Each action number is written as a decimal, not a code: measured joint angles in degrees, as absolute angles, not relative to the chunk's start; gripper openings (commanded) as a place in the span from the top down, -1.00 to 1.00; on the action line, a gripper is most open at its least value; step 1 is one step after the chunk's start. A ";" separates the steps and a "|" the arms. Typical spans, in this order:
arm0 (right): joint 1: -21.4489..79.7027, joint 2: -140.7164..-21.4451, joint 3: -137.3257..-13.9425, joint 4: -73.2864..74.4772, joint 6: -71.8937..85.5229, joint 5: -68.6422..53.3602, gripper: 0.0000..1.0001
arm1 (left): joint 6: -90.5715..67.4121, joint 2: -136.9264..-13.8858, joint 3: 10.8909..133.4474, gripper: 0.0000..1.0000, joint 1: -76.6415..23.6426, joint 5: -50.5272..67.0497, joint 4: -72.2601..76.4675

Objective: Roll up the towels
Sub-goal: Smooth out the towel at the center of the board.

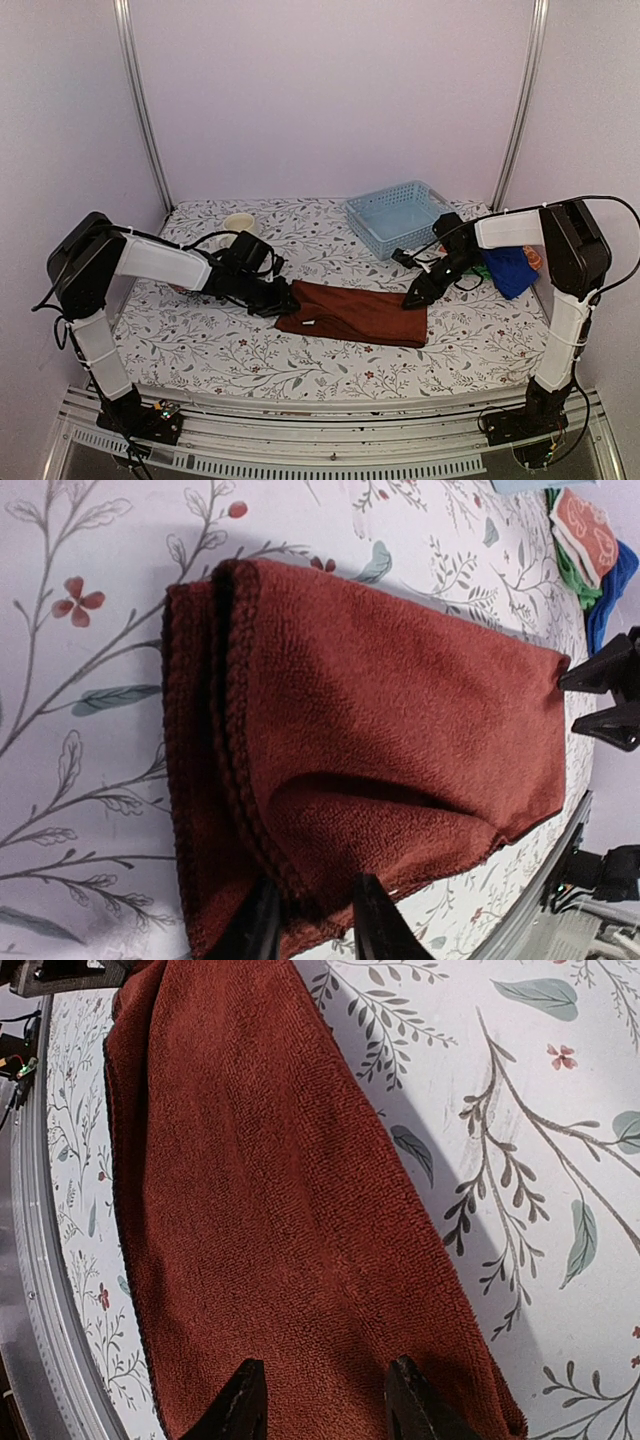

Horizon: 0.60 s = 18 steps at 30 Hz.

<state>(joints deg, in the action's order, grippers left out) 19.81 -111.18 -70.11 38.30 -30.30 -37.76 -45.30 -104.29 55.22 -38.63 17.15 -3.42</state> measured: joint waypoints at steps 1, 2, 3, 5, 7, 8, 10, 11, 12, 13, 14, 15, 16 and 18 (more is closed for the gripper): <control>19.81 -111.22 -70.11 38.30 -30.37 -37.74 0.14 | -45.41 -104.29 55.33 0.67 -38.63 17.41 -3.33; 19.81 -111.33 -70.11 38.30 -30.46 -37.74 0.14 | -45.36 -104.29 55.37 0.73 -38.63 17.61 -3.22; 19.81 -111.44 -70.11 38.30 -30.48 -37.71 0.14 | -45.39 -104.29 55.48 0.81 -38.63 17.85 -3.20; 19.81 -111.68 -70.08 38.37 -30.52 -37.54 0.14 | -45.67 -104.29 55.59 0.91 -38.63 18.46 -3.18; 19.81 -111.77 -70.08 38.41 -30.57 -37.34 0.14 | -45.78 -104.27 55.68 0.98 -38.63 19.09 -3.31; 19.81 -111.74 -70.08 38.44 -30.59 -37.30 0.15 | -45.69 -104.27 55.68 1.00 -38.61 19.25 -3.38; 19.81 -111.77 -70.08 38.48 -30.65 -37.12 0.14 | -45.71 -103.96 55.68 1.00 -38.57 19.75 -4.23; 19.81 -111.77 -70.08 38.52 -30.68 -37.06 0.15 | -45.69 -103.74 55.68 1.00 -38.50 20.01 -4.49; 19.81 -111.79 -70.08 38.54 -30.70 -36.97 0.15 | -45.60 -103.46 55.68 1.00 -38.35 20.38 -5.04; 19.81 -111.83 -70.08 38.54 -30.70 -36.93 0.15 | -45.47 -103.04 55.68 1.00 -38.13 20.78 -5.63; 19.81 -111.96 -70.11 38.57 -30.70 -36.77 0.15 | -45.32 -102.63 55.68 1.00 -37.78 21.28 -6.17; 19.84 -112.07 -70.08 38.57 -30.70 -36.62 0.15 | -45.10 -102.15 55.68 1.00 -37.32 21.85 -6.74; 19.84 -112.29 -70.08 38.57 -30.70 -36.49 0.15 | -44.95 -101.82 55.68 1.00 -36.88 22.28 -7.16; 19.84 -112.79 -70.08 38.59 -30.70 -36.42 0.15 | -44.40 -101.23 55.68 1.00 -35.53 23.90 -8.03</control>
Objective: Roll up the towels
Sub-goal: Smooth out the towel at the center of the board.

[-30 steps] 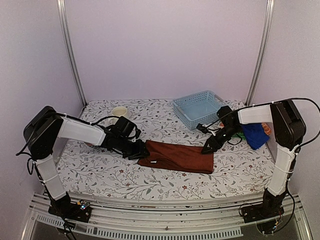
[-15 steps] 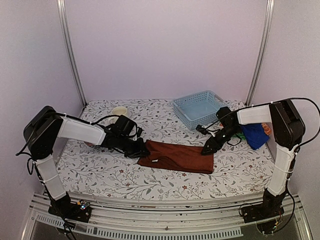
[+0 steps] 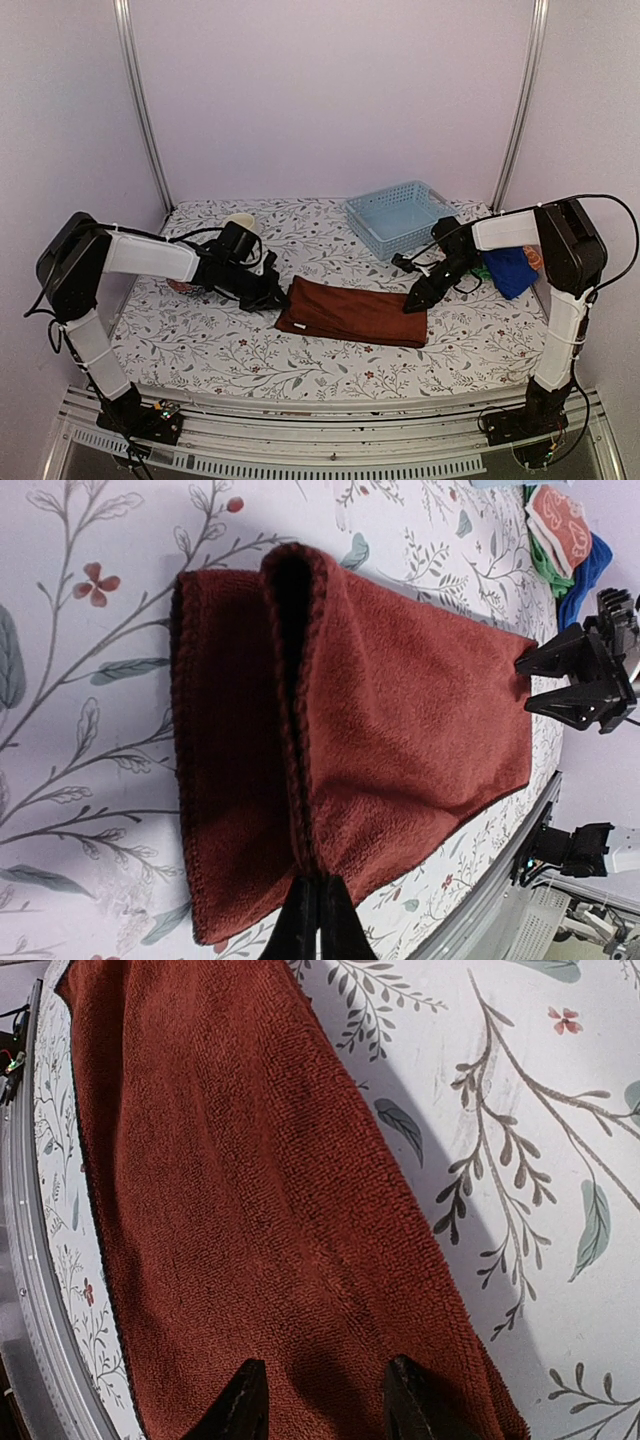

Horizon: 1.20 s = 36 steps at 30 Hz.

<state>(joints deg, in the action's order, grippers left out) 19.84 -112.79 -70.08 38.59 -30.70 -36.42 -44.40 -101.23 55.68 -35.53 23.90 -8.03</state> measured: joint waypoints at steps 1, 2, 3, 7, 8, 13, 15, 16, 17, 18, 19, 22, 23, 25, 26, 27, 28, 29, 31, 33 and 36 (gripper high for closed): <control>19.81 -112.97 -70.11 38.57 -30.70 -36.49 0.15 | -44.14 -101.12 55.68 1.00 -34.76 24.95 -8.34; 19.81 -112.97 -70.11 38.57 -30.70 -36.49 0.15 | -43.94 -101.10 55.68 1.00 -34.13 25.85 -8.51; 19.81 -112.97 -70.11 38.57 -30.70 -36.49 0.15 | -43.64 -101.12 55.68 1.00 -33.34 27.09 -8.93; 19.81 -112.97 -70.11 38.57 -30.70 -36.51 0.15 | -42.44 -101.71 55.94 1.00 -31.62 31.24 -10.33; 19.81 -112.97 -70.11 38.57 -30.70 -36.51 0.16 | -42.02 -102.15 56.18 1.00 -31.44 32.03 -10.83; 19.84 -112.99 -70.11 38.57 -30.70 -36.51 0.15 | -40.62 -104.31 57.63 0.83 -31.16 33.54 -13.78; 19.84 -112.99 -70.11 38.57 -30.70 -36.51 0.15 | -39.79 -104.62 58.02 0.64 -31.09 33.61 -15.29; 19.81 -112.99 -70.11 38.57 -30.70 -36.51 0.15 | -39.40 -104.75 58.39 0.56 -31.07 33.47 -16.32; 19.84 -112.99 -70.11 38.59 -30.70 -36.53 0.14 | -38.79 -104.84 58.81 0.54 -31.05 33.10 -17.39; 19.84 -112.99 -70.11 38.61 -30.70 -36.53 0.13 | -38.37 -104.88 59.22 0.52 -31.05 32.49 -18.41; 19.84 -112.99 -70.13 38.72 -30.70 -36.58 0.12 | -38.00 -104.88 59.57 0.51 -31.03 31.64 -19.40; 19.84 -112.66 -70.28 39.62 -30.70 -36.99 0.05 | -37.15 -104.33 60.64 0.46 -31.03 27.73 -22.06; 19.86 -112.25 -70.37 40.32 -30.70 -37.15 0.03 | -36.86 -103.66 60.97 0.46 -31.14 25.96 -22.87; 19.88 -111.02 -70.83 41.69 -30.68 -37.32 0.01 | -36.36 -101.54 61.95 0.47 -31.73 22.79 -24.36; 19.88 -109.93 -71.16 42.33 -30.72 -37.43 0.00 | -36.01 -100.64 62.52 0.49 -32.05 21.76 -24.67; 19.88 -108.68 -71.66 42.92 -30.81 -37.43 0.00 | -35.48 -99.63 63.64 0.50 -32.77 20.73 -24.75; 19.88 -107.44 -72.20 43.24 -30.87 -37.41 -0.01 | -35.05 -98.96 64.79 0.52 -33.74 20.03 -24.60; 19.88 -106.00 -73.08 43.40 -30.92 -37.19 -0.02 | -34.57 -98.70 65.98 0.56 -34.87 19.68 -24.18; 19.88 -104.68 -74.22 43.24 -30.89 -36.34 -0.03 | -33.91 -98.87 67.68 0.62 -37.17 19.22 -22.81; 19.88 -104.31 -74.98 42.74 -30.94 -34.68 -0.03 | -33.54 -100.09 69.28 0.68 -40.03 19.11 -21.04; 19.88 -105.36 -74.61 41.74 -30.92 -31.27 -0.02 | -33.39 -103.96 71.26 0.76 -43.33 19.99 -17.15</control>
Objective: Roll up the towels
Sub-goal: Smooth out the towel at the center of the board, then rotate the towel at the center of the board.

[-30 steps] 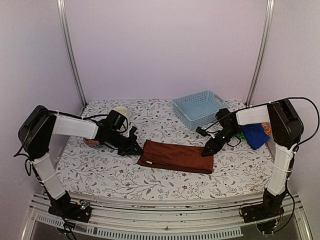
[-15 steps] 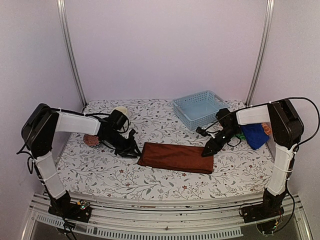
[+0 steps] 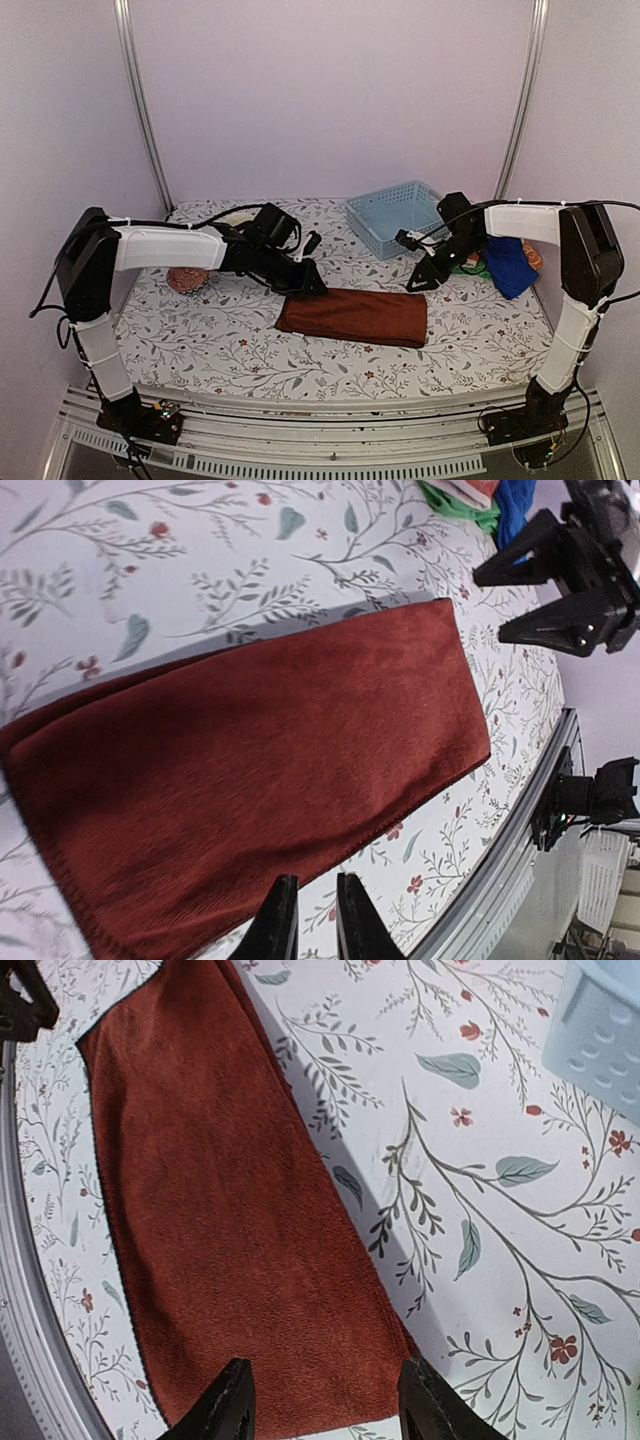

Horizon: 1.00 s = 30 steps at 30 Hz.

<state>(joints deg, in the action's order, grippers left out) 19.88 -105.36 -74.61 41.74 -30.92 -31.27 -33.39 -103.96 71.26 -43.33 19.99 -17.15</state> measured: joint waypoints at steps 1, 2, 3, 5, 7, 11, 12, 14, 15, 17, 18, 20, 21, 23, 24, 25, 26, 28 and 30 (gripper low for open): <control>19.88 -105.86 -74.32 41.41 -30.94 -30.30 -0.01 | -33.39 -105.65 71.99 0.78 -44.16 20.36 -16.08; 19.88 -106.48 -73.87 40.88 -30.94 -29.19 0.01 | -33.39 -107.46 72.69 0.79 -44.86 20.75 -15.20; 19.88 -107.18 -73.36 40.47 -30.94 -28.18 0.03 | -33.36 -108.86 73.14 0.81 -45.28 21.02 -14.74; 19.88 -108.42 -72.20 39.97 -30.96 -26.37 0.10 | -33.43 -111.90 73.47 0.83 -45.89 21.41 -13.74; 19.88 -109.30 -71.09 39.62 -31.05 -24.84 0.20 | -33.43 -114.28 73.21 0.85 -46.13 21.32 -13.87; 19.88 -109.80 -69.60 38.79 -31.18 -23.49 0.48 | -32.95 -115.42 71.09 0.88 -46.06 19.59 -15.68; 19.88 -109.80 -69.04 38.59 -31.11 -23.46 0.53 | -32.60 -115.42 70.70 0.88 -45.93 18.96 -16.05; 19.94 -109.58 -68.18 38.09 -30.92 -23.68 0.57 | -31.88 -115.39 70.57 0.89 -45.56 18.06 -16.12; 20.18 -109.30 -67.61 37.91 -30.87 -23.92 0.58 | -31.40 -115.31 70.43 0.89 -45.36 17.67 -16.16; 20.88 -108.22 -65.82 37.76 -30.72 -24.60 0.58 | -30.22 -115.13 70.28 0.88 -44.62 17.15 -16.29; 21.54 -107.70 -65.01 37.78 -30.63 -25.08 0.58 | -29.50 -115.11 70.28 0.88 -44.03 16.86 -16.38; 23.97 -106.48 -62.94 38.19 -30.44 -26.94 0.54 | -27.29 -115.11 70.61 0.87 -42.85 15.99 -16.80; 25.69 -106.10 -62.06 38.68 -30.35 -28.45 0.48 | -25.87 -115.22 71.11 0.84 -41.60 15.22 -17.30; 29.61 -105.97 -61.30 40.29 -30.63 -32.08 0.41 | -21.82 -116.27 73.14 0.78 -40.03 13.47 -18.28; 31.77 -106.06 -61.21 41.60 -30.81 -33.89 0.37 | -19.92 -116.99 74.30 0.75 -39.59 12.69 -18.39; 33.26 -106.26 -61.23 42.74 -31.07 -35.44 0.31 | -17.34 -118.19 76.29 0.71 -39.22 11.68 -18.57; 35.14 -106.83 -61.58 44.77 -31.75 -38.22 0.26 | -15.25 -119.26 78.00 0.67 -39.07 10.87 -18.55; 36.84 -108.07 -62.65 47.46 -32.42 -41.15 0.21 | -11.77 -120.79 80.90 0.60 -38.98 9.78 -18.94; 36.67 -108.66 -63.57 48.95 -32.99 -42.30 0.14 | -9.41 -121.38 83.42 0.52 -39.13 9.13 -19.51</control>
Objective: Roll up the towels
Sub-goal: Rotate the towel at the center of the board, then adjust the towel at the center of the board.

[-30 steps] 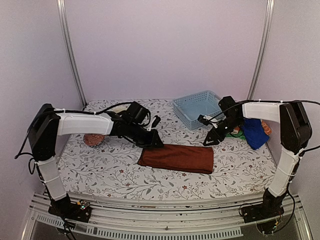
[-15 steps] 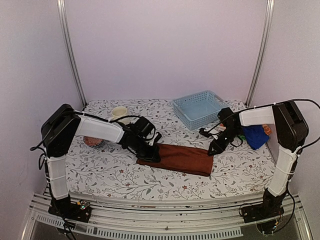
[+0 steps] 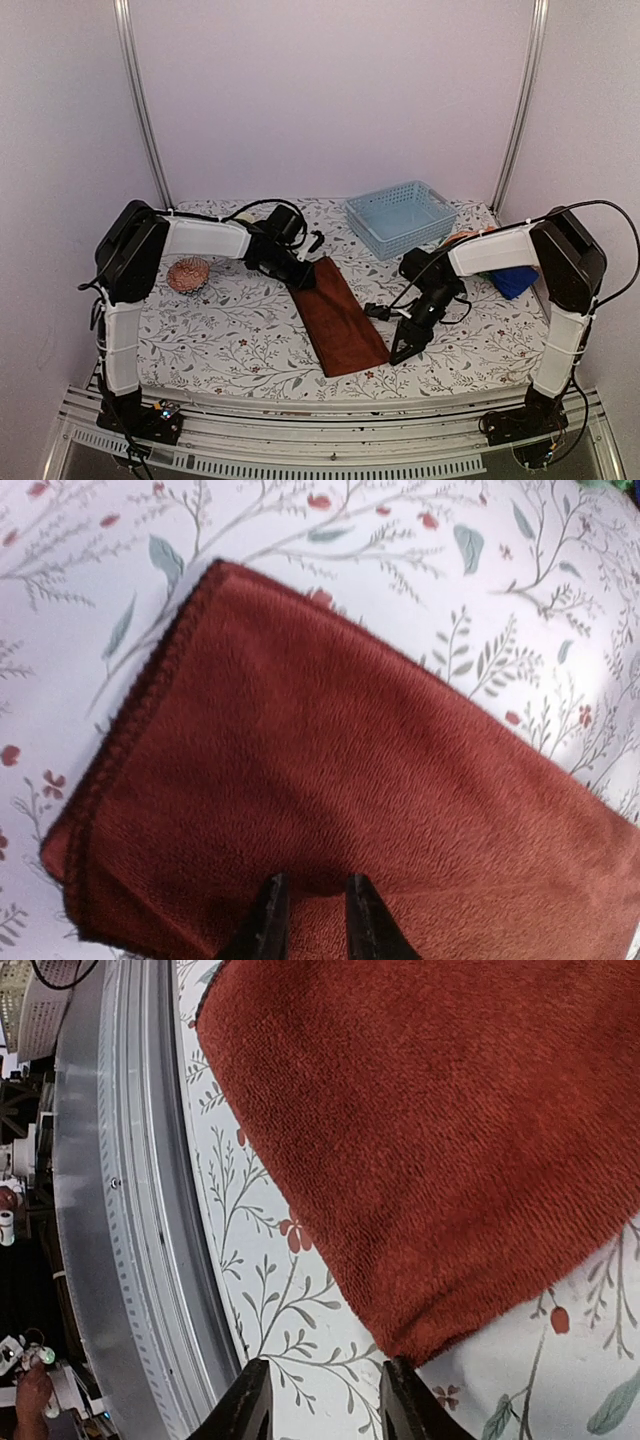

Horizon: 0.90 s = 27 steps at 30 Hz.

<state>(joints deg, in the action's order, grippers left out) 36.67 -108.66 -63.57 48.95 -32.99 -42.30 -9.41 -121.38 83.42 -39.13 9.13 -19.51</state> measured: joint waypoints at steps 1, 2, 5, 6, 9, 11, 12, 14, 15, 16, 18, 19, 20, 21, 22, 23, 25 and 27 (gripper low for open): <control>36.10 -108.62 -63.77 49.56 -33.36 -42.54 0.11 | -8.64 -121.32 84.18 0.50 -39.27 8.73 -19.73; 35.33 -108.42 -63.90 50.17 -33.76 -42.72 0.10 | -8.08 -120.88 84.77 0.47 -39.53 8.27 -19.77; 32.62 -107.44 -63.92 51.81 -34.79 -43.13 0.09 | -7.57 -117.49 84.95 0.47 -41.12 6.76 -20.51; 31.57 -106.80 -63.92 52.36 -35.20 -43.33 0.09 | -7.68 -115.72 84.58 0.48 -42.02 6.52 -20.53; 29.17 -103.66 -63.96 53.32 -36.03 -43.99 0.10 | -9.04 -109.08 81.25 0.58 -45.60 7.16 -19.07; 28.23 -101.21 -64.49 53.67 -36.12 -44.29 0.09 | -10.26 -104.27 77.49 0.66 -48.93 8.73 -16.82; 27.64 -99.66 -65.25 53.78 -36.05 -44.45 0.09 | -11.00 -102.21 75.50 0.70 -50.74 9.89 -15.57; 26.57 -97.17 -67.81 54.08 -35.73 -44.97 0.08 | -12.58 -99.57 71.61 0.76 -53.95 12.45 -12.99; 25.96 -96.14 -69.41 54.02 -35.53 -45.23 0.07 | -13.32 -99.09 70.19 0.79 -55.20 13.45 -12.10; 24.95 -95.00 -71.64 53.82 -34.92 -45.56 0.04 | -14.06 -98.87 68.40 0.81 -56.53 14.55 -10.87; 22.24 -92.49 -75.53 51.77 -33.28 -45.54 -0.01 | -15.73 -99.42 64.99 0.85 -58.39 16.23 -8.95; 20.99 -90.89 -76.71 50.22 -32.29 -45.12 -0.06 | -16.38 -99.96 63.66 0.87 -58.92 17.02 -8.34; 20.14 -89.49 -77.30 48.86 -31.64 -44.64 -0.12 | -16.82 -100.84 62.52 0.88 -59.51 17.50 -7.86; 19.18 -87.44 -77.38 46.76 -30.74 -43.42 -0.28 | -17.41 -101.89 61.60 0.89 -60.03 17.72 -7.33; 18.61 -85.82 -77.36 45.54 -29.91 -42.61 -0.51 | -17.78 -102.80 60.93 0.90 -60.31 17.76 -6.92; 18.37 -83.94 -77.19 43.94 -29.19 -41.60 -0.90 | -18.13 -103.85 60.05 0.91 -60.66 17.74 -6.37; 18.41 -80.44 -76.90 40.64 -27.44 -40.23 -0.98 | -18.85 -105.49 58.22 0.92 -61.54 17.74 -5.41; 18.55 -78.37 -76.84 38.06 -26.30 -39.77 -0.98 | -19.64 -106.43 55.64 0.93 -62.50 17.72 -4.47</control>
